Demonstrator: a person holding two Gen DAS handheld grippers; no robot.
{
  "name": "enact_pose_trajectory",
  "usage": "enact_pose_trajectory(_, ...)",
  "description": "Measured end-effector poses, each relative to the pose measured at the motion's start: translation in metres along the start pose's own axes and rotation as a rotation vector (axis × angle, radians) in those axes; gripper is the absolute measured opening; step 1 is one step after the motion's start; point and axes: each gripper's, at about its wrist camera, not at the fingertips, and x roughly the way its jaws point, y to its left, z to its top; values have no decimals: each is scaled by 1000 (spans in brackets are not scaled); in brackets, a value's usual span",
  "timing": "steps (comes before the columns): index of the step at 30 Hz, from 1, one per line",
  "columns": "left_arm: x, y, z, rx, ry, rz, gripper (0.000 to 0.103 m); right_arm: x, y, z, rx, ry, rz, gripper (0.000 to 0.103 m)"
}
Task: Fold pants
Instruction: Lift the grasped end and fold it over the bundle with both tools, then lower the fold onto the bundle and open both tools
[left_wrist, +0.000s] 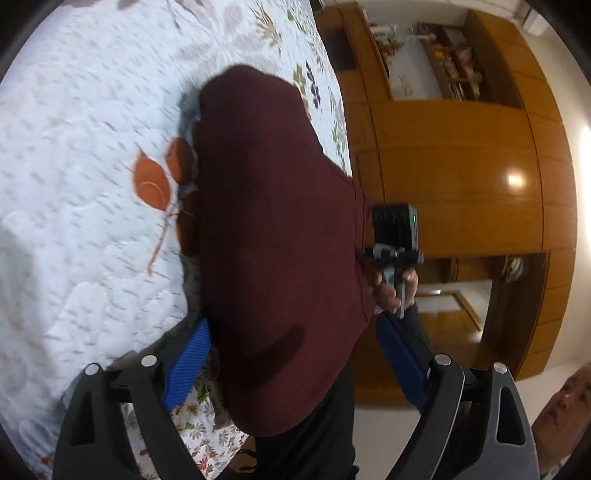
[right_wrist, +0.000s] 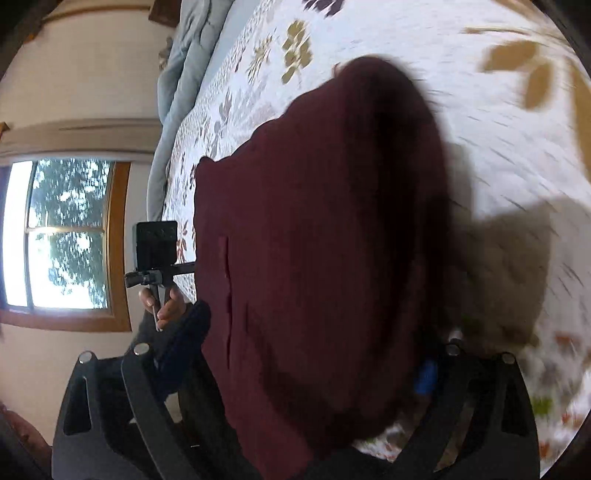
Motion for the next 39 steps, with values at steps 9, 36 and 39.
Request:
enact_pose_trajectory(9, 9, -5, -5, 17, 10, 14, 90, 4, 8, 3, 3, -37, 40, 95)
enact_pose_trajectory(36, -29, -14, -40, 26, -248, -40, 32, 3, 92, -9, -80, -109, -38, 43)
enact_pose_trajectory(39, -63, -15, -43, 40, -291, -33, 32, 19, 116, 1, -111, -102, -34, 43)
